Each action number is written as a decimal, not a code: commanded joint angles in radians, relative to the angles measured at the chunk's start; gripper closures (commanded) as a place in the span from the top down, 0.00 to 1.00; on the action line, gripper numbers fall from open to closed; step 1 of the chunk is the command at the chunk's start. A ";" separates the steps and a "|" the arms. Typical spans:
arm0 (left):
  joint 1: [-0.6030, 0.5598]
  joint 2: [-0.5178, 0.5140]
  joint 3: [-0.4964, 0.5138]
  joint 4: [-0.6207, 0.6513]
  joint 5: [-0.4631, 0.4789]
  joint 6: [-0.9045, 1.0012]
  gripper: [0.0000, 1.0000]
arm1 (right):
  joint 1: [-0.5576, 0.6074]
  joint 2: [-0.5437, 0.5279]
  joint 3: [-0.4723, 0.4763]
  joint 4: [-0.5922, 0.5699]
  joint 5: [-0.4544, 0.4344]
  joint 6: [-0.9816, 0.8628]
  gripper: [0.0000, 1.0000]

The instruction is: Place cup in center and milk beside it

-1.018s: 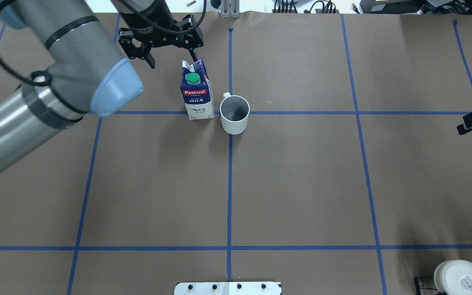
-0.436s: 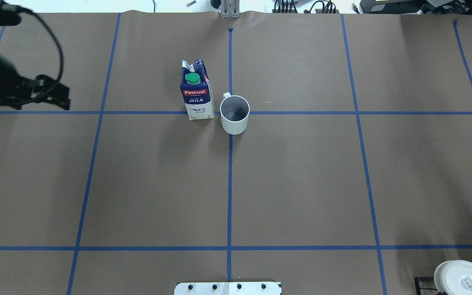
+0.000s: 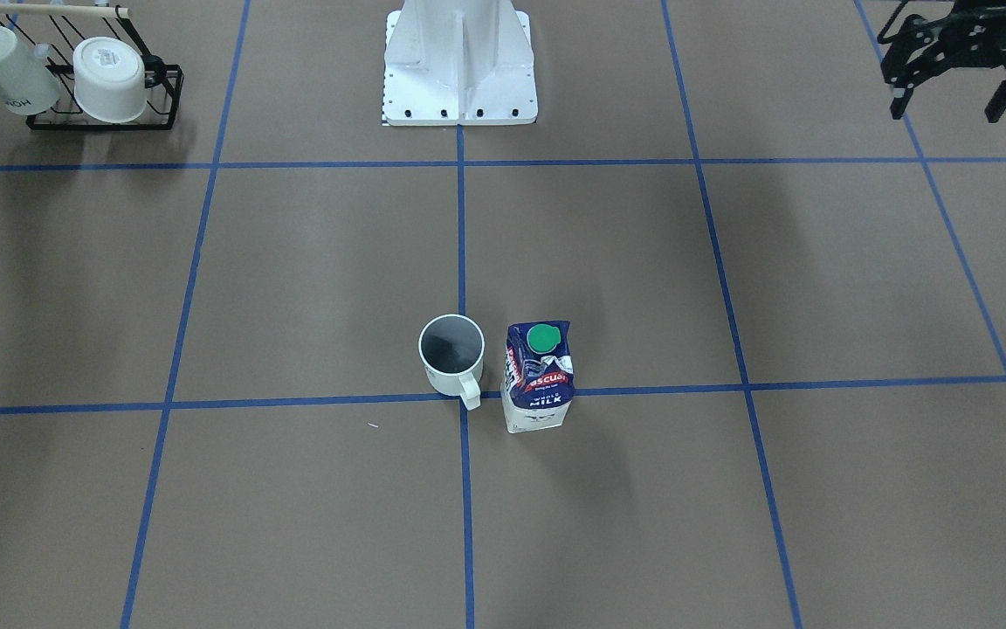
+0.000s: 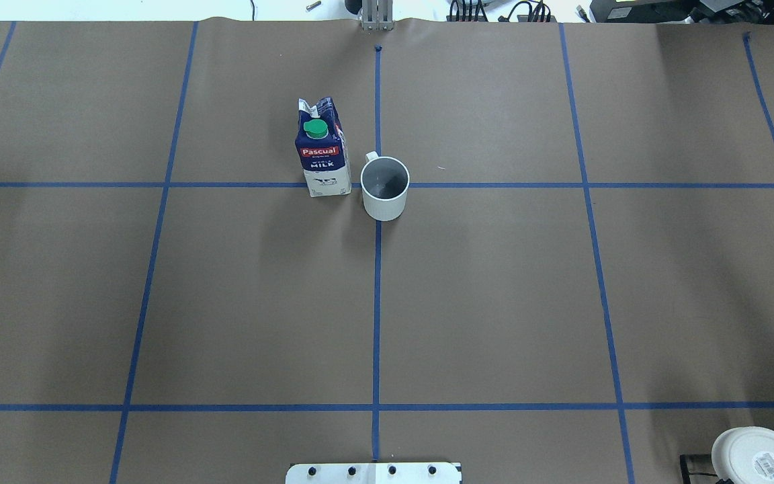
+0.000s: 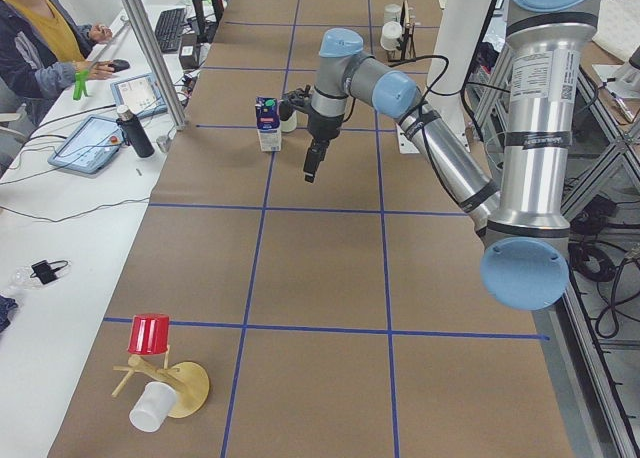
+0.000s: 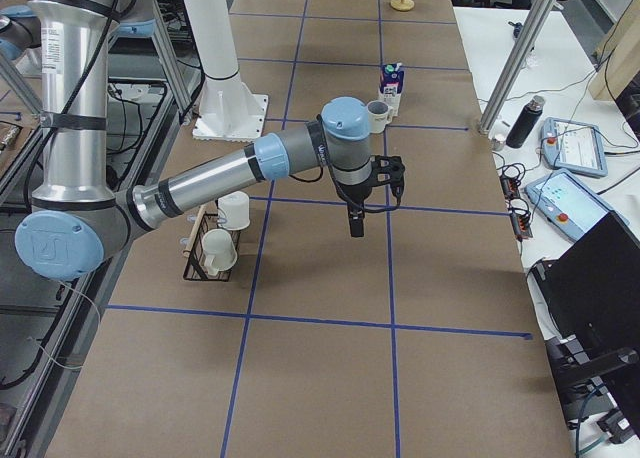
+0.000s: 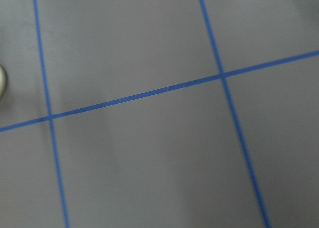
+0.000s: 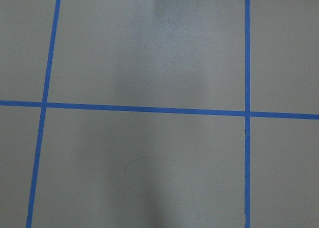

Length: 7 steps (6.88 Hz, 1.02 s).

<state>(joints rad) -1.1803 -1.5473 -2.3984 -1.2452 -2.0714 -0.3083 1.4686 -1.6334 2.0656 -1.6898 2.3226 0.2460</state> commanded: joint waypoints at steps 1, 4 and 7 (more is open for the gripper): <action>-0.166 0.138 0.138 -0.217 -0.158 0.205 0.99 | 0.006 0.018 0.002 -0.036 -0.002 -0.027 1.00; -0.271 0.193 0.219 -0.295 -0.179 0.227 0.99 | -0.017 0.015 0.031 -0.036 0.009 -0.019 1.00; -0.272 0.182 0.263 -0.302 -0.182 0.215 0.99 | -0.073 0.015 0.001 -0.034 0.008 -0.019 1.00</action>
<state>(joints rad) -1.4517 -1.3602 -2.1605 -1.5415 -2.2501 -0.0897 1.4202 -1.6228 2.0881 -1.7254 2.3347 0.2263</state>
